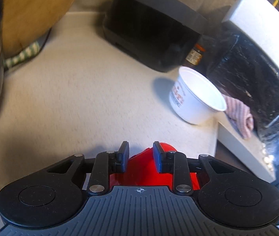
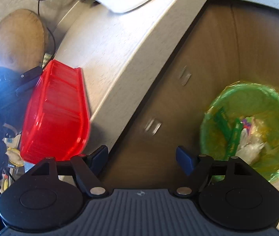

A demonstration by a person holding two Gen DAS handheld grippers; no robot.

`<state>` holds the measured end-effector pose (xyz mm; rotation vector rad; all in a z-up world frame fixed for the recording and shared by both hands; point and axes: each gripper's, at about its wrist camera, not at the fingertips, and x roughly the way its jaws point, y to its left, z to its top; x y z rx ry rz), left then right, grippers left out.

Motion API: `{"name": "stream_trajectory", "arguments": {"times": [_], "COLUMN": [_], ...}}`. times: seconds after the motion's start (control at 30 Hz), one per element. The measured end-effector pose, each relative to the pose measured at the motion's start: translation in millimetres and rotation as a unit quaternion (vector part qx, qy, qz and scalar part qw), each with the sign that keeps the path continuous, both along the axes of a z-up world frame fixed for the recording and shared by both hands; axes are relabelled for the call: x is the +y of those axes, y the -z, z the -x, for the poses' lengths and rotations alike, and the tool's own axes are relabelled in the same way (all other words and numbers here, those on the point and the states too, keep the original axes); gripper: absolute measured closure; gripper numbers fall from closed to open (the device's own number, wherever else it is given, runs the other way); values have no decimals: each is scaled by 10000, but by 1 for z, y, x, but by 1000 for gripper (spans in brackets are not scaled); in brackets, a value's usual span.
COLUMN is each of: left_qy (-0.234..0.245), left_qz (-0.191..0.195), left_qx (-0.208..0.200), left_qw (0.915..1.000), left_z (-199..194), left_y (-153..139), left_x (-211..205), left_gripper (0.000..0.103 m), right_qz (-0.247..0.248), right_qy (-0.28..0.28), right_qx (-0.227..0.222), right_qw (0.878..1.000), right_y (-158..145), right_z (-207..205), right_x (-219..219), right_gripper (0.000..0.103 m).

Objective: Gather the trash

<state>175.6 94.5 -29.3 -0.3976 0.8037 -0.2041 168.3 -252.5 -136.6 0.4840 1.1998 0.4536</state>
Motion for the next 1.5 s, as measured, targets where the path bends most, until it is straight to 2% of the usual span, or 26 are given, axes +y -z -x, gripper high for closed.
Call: {"name": "stream_trajectory", "arguments": {"times": [0.13, 0.33, 0.47, 0.57, 0.63, 0.67, 0.87, 1.13, 1.3, 1.43, 1.5], "left_qy": [-79, -133, -114, 64, 65, 39, -338, -681, -775, -717, -497], "left_qz": [-110, 297, 330, 348, 294, 261, -201, -526, -542, -1131, -1298], "left_qx": [-68, -84, -239, -416, -566, -606, -846, -1160, -1177, -1119, -1012], "left_qw": [9999, 9994, 9991, 9985, 9979, 9978, 9956, 9895, 9885, 9847, 9851], "left_z": [14, 18, 13, 4, -3, -7, -6, 19, 33, 36, 33], "left_y": [-3, 0, -5, -12, -16, -19, -40, -67, -71, -65, -59], "left_x": [1, 17, 12, 2, -3, -3, 12, 37, 42, 32, 26], "left_gripper": [73, 72, 72, 72, 81, 83, 83, 82, 82, 82, 82], "right_qz": [-186, -734, -1062, -1047, -1008, -956, -701, -264, 432, 997, 1226], "right_qy": [-16, 176, 249, 227, 209, 215, 36, -652, -936, -838, -780], "right_qx": [-144, -353, -734, -1080, -1224, -1283, -1497, -1484, -1852, -2161, -2199], "right_qw": [9997, 9965, 9913, 9884, 9871, 9869, 9862, 9864, 9773, 9676, 9646], "right_y": [-5, -27, -61, -90, -106, -113, -143, -144, -146, -149, -146], "right_z": [12, 22, 15, 2, -10, -16, -52, -77, -70, -65, -63], "right_x": [8, 8, 7, 11, 17, 21, 57, 120, 135, 124, 115], "right_gripper": [26, 29, 29, 29, 29, 29, 29, 29, 29, 22, 22]}}
